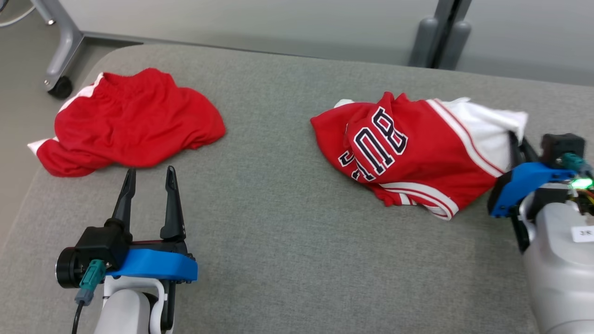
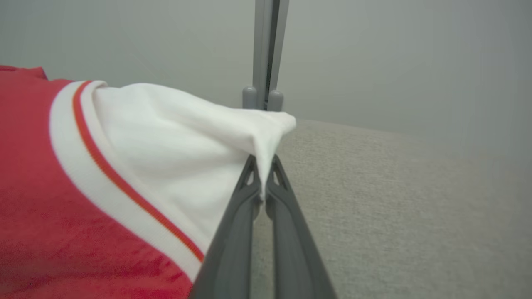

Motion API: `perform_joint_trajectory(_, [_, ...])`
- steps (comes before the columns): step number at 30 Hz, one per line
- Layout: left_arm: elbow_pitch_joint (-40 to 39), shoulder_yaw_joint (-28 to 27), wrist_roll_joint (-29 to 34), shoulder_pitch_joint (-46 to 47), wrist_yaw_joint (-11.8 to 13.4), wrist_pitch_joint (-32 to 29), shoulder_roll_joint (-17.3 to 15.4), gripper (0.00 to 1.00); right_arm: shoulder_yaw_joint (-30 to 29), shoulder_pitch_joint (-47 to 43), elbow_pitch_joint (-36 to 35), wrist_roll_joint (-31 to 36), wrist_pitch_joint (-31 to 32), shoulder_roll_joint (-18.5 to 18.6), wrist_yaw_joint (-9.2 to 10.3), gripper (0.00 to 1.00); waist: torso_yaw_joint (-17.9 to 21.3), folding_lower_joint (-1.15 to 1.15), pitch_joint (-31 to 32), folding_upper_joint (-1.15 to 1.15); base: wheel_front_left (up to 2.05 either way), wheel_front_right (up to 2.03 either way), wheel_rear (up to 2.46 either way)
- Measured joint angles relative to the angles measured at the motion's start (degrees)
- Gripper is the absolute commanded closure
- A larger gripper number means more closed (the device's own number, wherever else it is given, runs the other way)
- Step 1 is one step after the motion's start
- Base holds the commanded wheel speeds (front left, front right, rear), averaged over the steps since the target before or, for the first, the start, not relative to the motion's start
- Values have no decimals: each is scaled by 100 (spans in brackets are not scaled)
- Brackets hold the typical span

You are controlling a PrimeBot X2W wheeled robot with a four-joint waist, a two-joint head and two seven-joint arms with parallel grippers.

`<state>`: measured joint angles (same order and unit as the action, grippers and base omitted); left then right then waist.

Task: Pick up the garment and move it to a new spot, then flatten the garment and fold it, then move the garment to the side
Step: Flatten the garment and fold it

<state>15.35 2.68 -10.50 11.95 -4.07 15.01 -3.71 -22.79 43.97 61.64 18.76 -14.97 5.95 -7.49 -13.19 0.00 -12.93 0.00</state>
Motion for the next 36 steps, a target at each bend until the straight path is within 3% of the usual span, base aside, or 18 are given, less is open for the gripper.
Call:
perform_joint_trajectory(12, [-66, -165, 110, -369, -2, 4, 9, 0, 241, -845, -1889, -818, -4, 737, 0, 100, 479, -1, 583, 0, 0, 0, 0])
perform_joint_trajectory(21, [-55, -166, 151, -594, -2, 4, 18, 0, 737, -1215, -2867, -1065, -7, 637, 0, 100, 563, -1, 989, 0, 0, 0, 0])
perform_joint_trajectory(28, [-80, -119, 152, -710, -8, 4, 23, 0, 2037, -1285, -3320, -1385, -7, 120, 0, 100, 469, -1, 1111, 0, 0, 0, 0])
perform_joint_trajectory(36, [-82, -66, 143, -683, -35, 4, 27, 0, 3828, -1133, -3149, -1938, -7, -259, 0, 100, 296, -1, 1028, 0, 0, 0, 0])
